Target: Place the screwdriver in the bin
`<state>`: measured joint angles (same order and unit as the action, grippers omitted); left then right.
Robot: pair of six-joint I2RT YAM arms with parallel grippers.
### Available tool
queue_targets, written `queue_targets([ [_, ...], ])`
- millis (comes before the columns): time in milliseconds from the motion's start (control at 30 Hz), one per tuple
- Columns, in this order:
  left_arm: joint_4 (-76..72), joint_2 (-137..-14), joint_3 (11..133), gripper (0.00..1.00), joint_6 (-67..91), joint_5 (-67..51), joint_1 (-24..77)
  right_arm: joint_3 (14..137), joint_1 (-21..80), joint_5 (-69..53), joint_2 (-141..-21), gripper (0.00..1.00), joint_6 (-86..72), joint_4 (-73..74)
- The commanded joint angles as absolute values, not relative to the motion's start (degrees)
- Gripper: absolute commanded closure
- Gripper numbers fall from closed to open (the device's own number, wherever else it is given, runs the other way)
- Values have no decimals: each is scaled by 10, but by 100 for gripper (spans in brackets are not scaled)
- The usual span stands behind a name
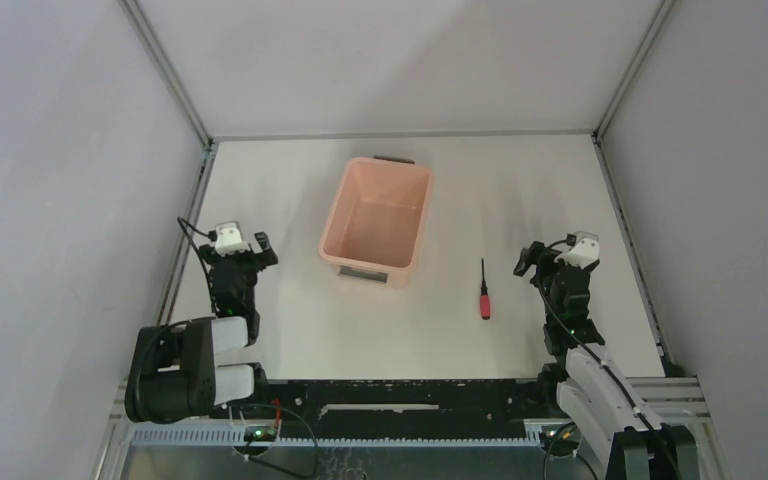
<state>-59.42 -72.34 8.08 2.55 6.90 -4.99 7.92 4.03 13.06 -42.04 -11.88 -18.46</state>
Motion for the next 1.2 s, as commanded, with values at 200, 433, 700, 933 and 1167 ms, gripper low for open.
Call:
queue_targets([
  [200, -609, -719, 106, 0, 17, 72, -47, 206, 37, 119, -425, 0, -134, -42],
  [433, -609, -719, 107, 0, 16, 72, -47, 381, 106, 63, -494, 0, -169, 197],
  [700, -609, -719, 107, 0, 17, 72, -47, 568, 230, 140, -692, 1, -249, 446],
  [933, -609, -719, 107, 0, 16, 72, -47, 512, 274, 127, -762, 5, -312, 387],
  [1167, -609, -719, 107, 0, 17, 72, -46, 449, 277, 141, -849, 18, -350, 303],
])
